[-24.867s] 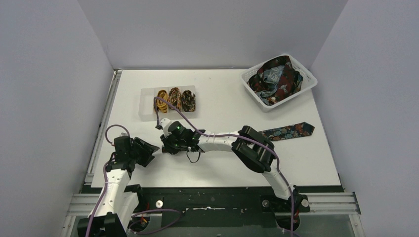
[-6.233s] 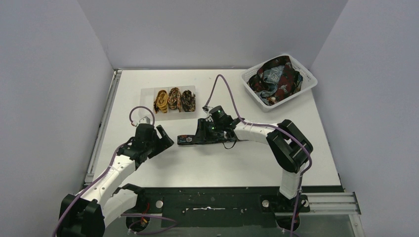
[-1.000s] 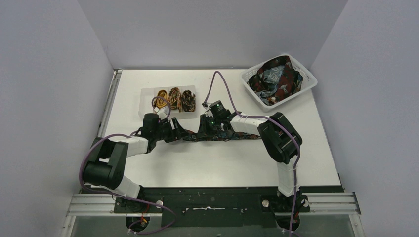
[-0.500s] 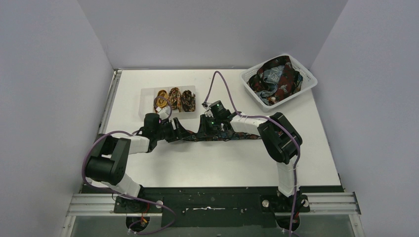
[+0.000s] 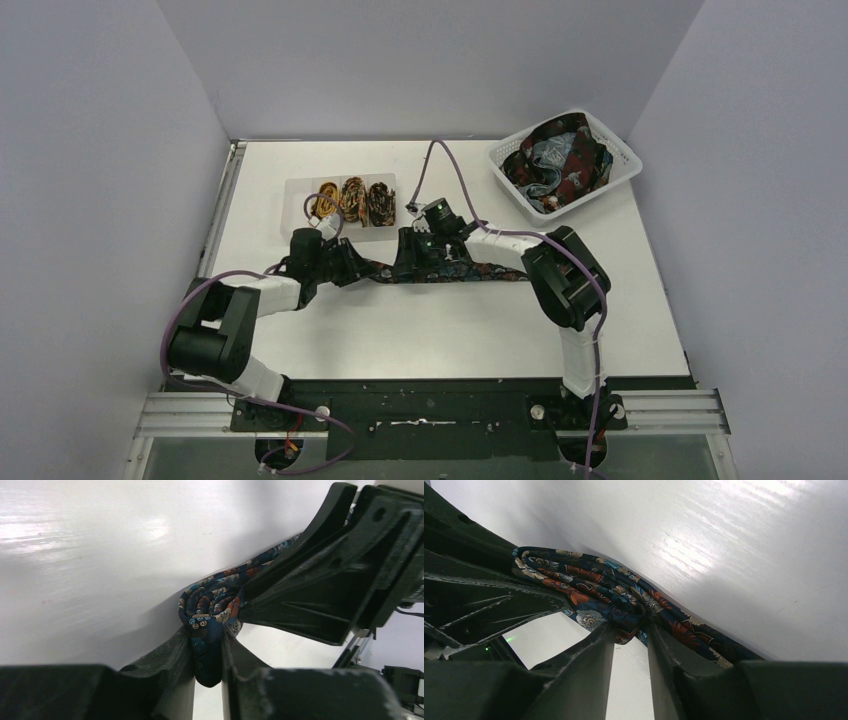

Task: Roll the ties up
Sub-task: Roll the tie at the center of the board.

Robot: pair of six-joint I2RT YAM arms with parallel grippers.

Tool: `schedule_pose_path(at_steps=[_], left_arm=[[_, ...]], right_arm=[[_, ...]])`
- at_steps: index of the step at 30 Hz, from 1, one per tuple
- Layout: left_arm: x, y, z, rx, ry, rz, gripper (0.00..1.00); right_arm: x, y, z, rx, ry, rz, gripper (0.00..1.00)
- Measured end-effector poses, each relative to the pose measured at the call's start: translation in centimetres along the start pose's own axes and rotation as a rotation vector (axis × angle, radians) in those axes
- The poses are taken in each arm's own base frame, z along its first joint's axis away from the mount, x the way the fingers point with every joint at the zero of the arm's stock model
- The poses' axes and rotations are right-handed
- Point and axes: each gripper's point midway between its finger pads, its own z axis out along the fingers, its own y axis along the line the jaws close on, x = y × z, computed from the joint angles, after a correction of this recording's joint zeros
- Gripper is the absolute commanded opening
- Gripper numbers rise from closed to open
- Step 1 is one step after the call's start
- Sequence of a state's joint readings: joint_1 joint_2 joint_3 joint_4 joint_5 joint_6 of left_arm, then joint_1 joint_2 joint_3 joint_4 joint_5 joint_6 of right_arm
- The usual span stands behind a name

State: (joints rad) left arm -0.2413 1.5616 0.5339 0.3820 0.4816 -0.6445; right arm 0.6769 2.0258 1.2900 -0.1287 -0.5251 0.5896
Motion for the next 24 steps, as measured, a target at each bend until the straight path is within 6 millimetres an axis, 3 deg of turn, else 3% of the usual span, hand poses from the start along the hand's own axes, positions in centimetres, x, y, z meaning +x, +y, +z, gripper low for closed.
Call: schedule_pose_path(at_steps=[5,7,11,14,18,24], left_arm=[[-1.3,-0.7,-1.2,-0.028,-0.07,-0.058,0.08],[-1.6,-1.1,-1.9,-0.032,-0.096,-0.083,0.08],[-1.4,-0.8,-2.5,-0.058,-0.115,-0.13,0.08],[-0.5,0.2,-2.7,-0.099,-0.104,-0.17,0.08],[0.5,1.5,-2.9,-0.156,-0.092,-0.201,0.08],[0.7,2.2,-3.1,-0.195,-0.093,-0.206,0.08]], right_arm=[[-0.6,0.4,-1.3,-0.018,-0.016,-0.049,0.64],[-0.9,0.7,-2.2,-0.027,-0.034,-0.101,0.65],[-1.9,1.1,-4.1,-0.04,-0.104,-0.287,0.7],[-1.2,0.5,-4.9,-0.056,-0.157,-0.485,0.75],[0.5,-1.1,-4.4,-0.069,-0.136,-0.717,0.76],[0.4,-2.5,-1.7,-0.078,-0.074,-0.898,0.79]])
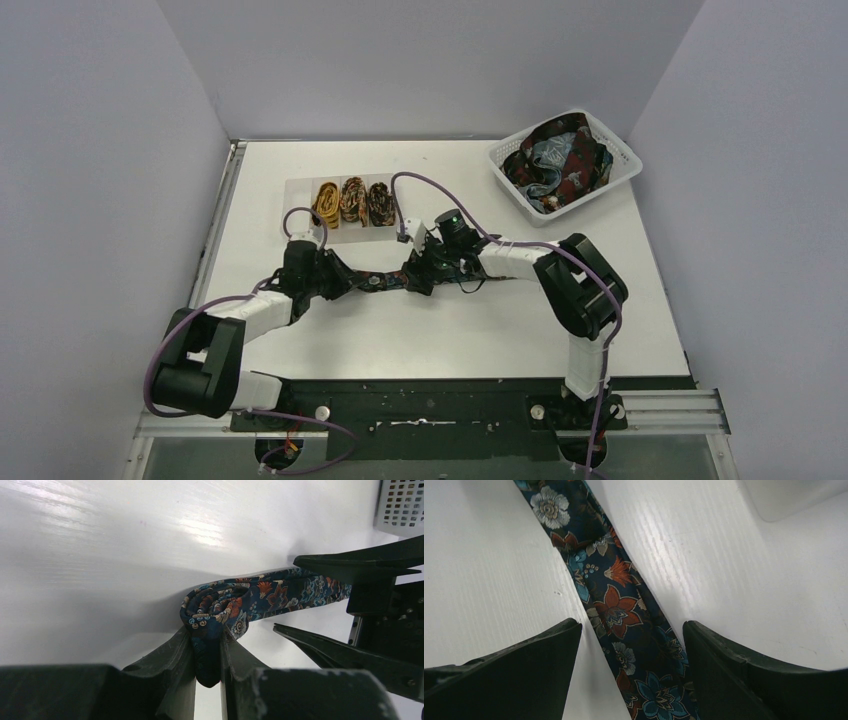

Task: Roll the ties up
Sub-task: Roll the tie at the center of the board.

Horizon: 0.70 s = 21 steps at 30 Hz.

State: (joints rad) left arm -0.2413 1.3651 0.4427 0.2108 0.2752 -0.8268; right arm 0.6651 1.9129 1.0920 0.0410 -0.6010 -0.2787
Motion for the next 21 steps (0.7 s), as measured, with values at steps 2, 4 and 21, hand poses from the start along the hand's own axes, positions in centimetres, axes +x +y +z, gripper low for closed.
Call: schedule_pose_path(at_steps=[2,4,21], left_arm=[[0.0,0.1,0.0,-0.007,-0.001,0.0,0.08],[0.0,0.2,-0.1,-0.008,-0.003,0.0,0.08],[0.1,0.4,-1.2,-0.028,-0.014,0.015,0.08]], right_arm=[[0.4,0.4,0.2,-0.023,0.002,-0.045,0.79],[0.4,0.6,0.2,-0.039,-0.01,-0.086,0.79],[0.4,1.2,1.6,-0.12,-0.011,-0.143,0.57]])
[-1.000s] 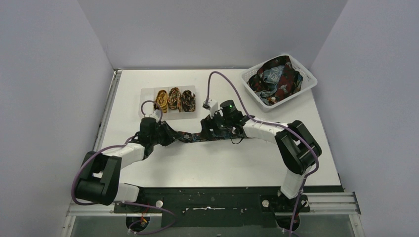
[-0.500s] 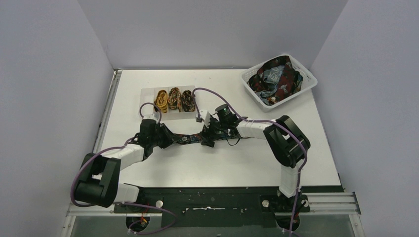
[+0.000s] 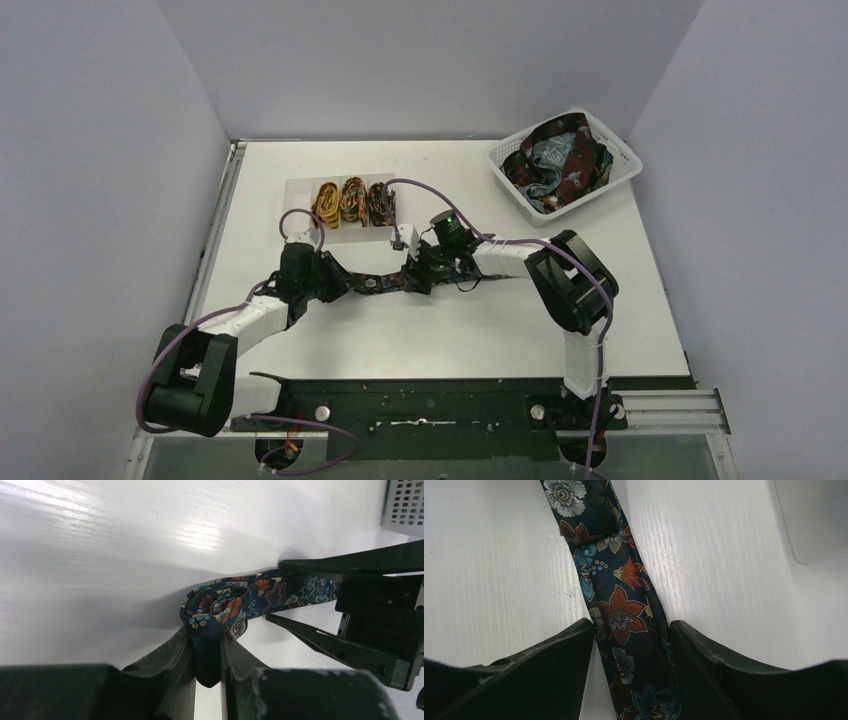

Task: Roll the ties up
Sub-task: Roll the tie at the center of the board.

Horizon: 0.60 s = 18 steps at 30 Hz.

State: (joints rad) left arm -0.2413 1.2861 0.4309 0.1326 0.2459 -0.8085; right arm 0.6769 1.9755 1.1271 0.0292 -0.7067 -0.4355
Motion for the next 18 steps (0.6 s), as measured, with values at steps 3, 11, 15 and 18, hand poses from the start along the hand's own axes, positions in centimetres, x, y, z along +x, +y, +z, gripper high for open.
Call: schedule_pose_path(at_steps=[3,11,15,18], left_arm=[[-0.2,-0.3,-0.7,0.002,-0.013,0.002,0.08],[1.2,0.9,-2.5,-0.009,-0.021,0.006,0.09],[2.6,1.8,-3.3,-0.015,0.005,0.014,0.09],[3.1,1.6,-3.9,0.001,0.02,0.032,0.1]], right_arm=[[0.1,1.3,0.1,-0.013,-0.01,-0.004,0.57],[0.0,6.8,0.6,-0.06,-0.025,0.008,0.65],[0.1,7.6,0.2,-0.044,-0.019,0.048,0.7],[0.1,7.3,-0.2,-0.015,-0.012,0.082,0.71]])
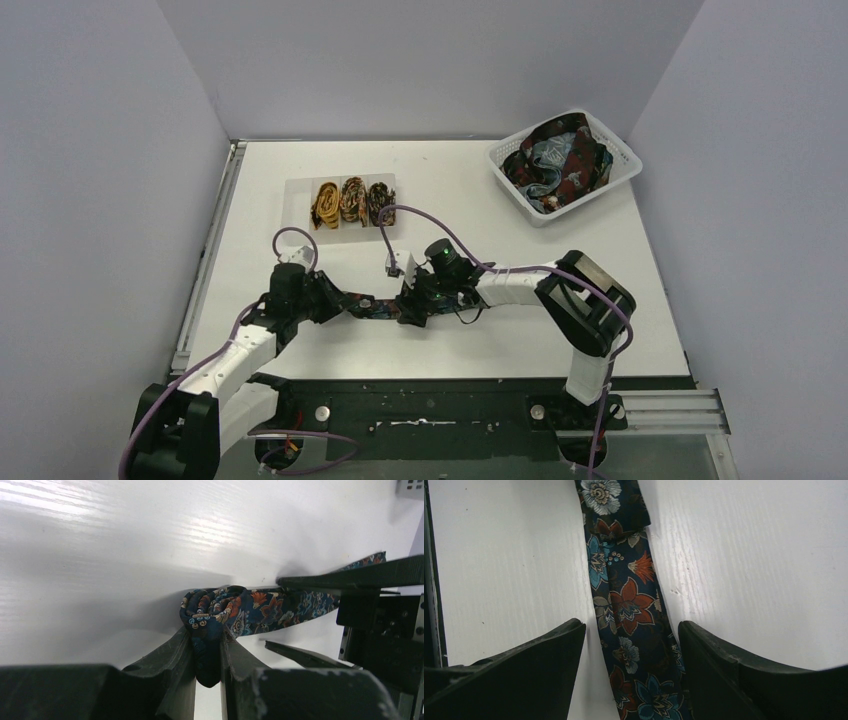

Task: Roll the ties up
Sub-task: Roll the tie at the center of the board.

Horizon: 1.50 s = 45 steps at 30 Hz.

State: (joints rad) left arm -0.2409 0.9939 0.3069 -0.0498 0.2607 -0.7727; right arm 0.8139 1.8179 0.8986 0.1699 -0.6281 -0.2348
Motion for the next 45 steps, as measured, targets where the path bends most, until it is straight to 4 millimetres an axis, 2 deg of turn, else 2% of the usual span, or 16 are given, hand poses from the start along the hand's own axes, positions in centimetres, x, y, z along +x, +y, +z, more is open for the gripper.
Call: schedule_pose_path(at_steps=[4,9,15,17,21,23,29,35,41,45], left_arm=[[0.4,-0.3,-0.4,0.019,0.02,0.022,0.1],[1.4,-0.3,-0.5,0.03,0.067,0.02,0.1],[2.1,-0.3,-0.8,0.032,0.101,0.0,0.1],[2.0,-0.5,-1.0,0.038,0.094,-0.006,0.1],[1.7,-1.2,-1.5,0.07,0.073,-0.01,0.11],[1.9,-1.3,-1.5,0.078,0.075,-0.014,0.11],[3.0,-1.0,-1.3,0.069,0.113,-0.017,0.11],[3.2,-1.4,-1.5,0.081,0.116,-0.006,0.11],[3.9,-1.1,-1.1,0.091,0.11,-0.025,0.11],[4.4,-0.9,-0.9,0.084,0.107,-0.041,0.11]], right_arm=[[-0.4,-1.2,-0.9,0.037,-0.013,0.013,0.64],[1.0,-1.6,-1.5,0.031,0.045,-0.001,0.6],[1.3,-0.3,-1.4,-0.04,0.055,-0.049,0.75],[1.2,0.3,-1.1,-0.04,0.057,-0.092,0.76],[1.0,3.0,0.2,-0.059,0.048,-0.191,0.76],[0.9,3.5,0.5,-0.061,0.042,-0.208,0.76],[0.4,2.2,1.1,-0.045,0.039,-0.206,0.75],[0.6,1.7,0.9,-0.066,0.041,-0.226,0.56],[0.9,1.0,0.3,-0.071,0.053,-0.235,0.51],[0.9,0.8,0.2,-0.07,0.057,-0.239,0.66]])
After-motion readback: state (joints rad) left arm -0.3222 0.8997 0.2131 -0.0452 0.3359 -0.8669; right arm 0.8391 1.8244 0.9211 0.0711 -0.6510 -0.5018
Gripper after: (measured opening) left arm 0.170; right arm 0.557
